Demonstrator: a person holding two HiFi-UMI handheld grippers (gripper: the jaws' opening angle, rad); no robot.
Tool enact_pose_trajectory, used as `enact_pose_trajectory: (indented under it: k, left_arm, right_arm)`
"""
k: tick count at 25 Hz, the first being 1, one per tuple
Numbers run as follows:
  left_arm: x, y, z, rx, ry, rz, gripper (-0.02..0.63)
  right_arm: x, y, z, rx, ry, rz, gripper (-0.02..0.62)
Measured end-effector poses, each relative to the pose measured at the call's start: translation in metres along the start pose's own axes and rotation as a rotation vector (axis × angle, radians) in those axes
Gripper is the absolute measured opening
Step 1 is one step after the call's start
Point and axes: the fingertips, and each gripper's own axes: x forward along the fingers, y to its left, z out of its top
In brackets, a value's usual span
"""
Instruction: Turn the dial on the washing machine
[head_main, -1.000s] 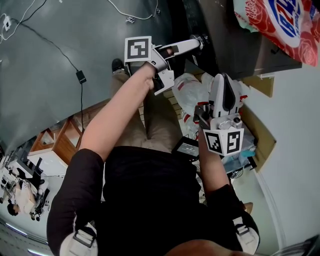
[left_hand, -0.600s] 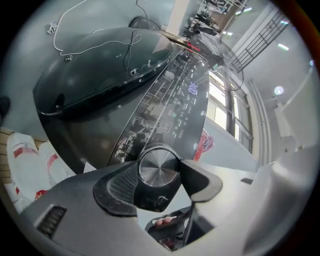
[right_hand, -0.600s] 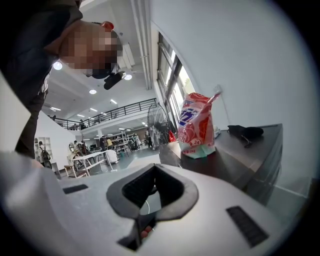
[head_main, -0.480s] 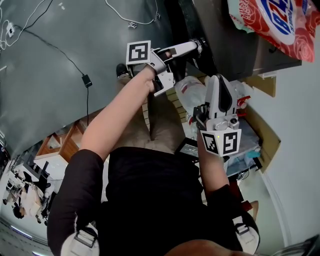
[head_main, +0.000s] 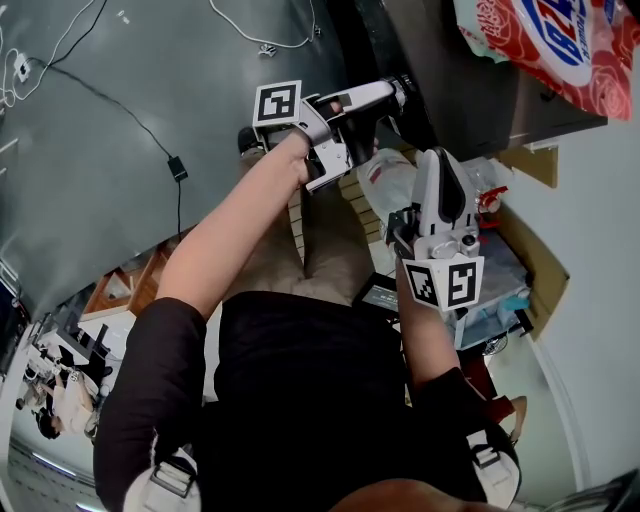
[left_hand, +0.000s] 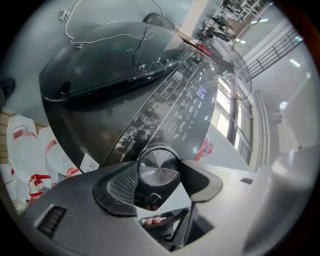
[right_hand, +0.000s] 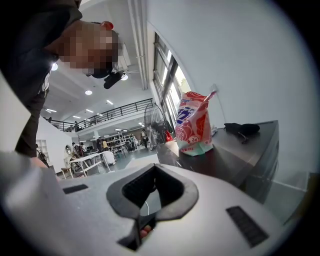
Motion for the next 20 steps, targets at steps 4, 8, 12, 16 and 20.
enact_pose_trajectory:
  k: [4,8,12,16,20]
  left_arm:
    - [0.001,0.001,0.0,-0.037,-0.004,-0.013,0.258]
    - [0.001,0.003,0.0,-0.07,-0.005,-0.021,0.256]
    - [0.001,0.003,0.001,-0.111,-0.005,-0.023,0.258]
    - [0.001,0.003,0.0,-0.146,-0.01,-0.029,0.258]
    - [0.001,0.003,0.0,-0.158,-0.006,-0.031,0.258]
  right_arm:
    - [0.002,-0.001,-0.002,0.004,0.002,-0.007,0.005]
    - [0.006,-0.002,-0.003,0.007,0.008,-0.009,0.005]
    - [0.011,-0.003,-0.001,0.005,0.008,-0.011,0.005]
    - [0.015,-0.002,-0.001,0.006,0.008,-0.011,0.005]
    - [0.019,-0.001,-0.001,0.007,0.013,-0.009,0.003]
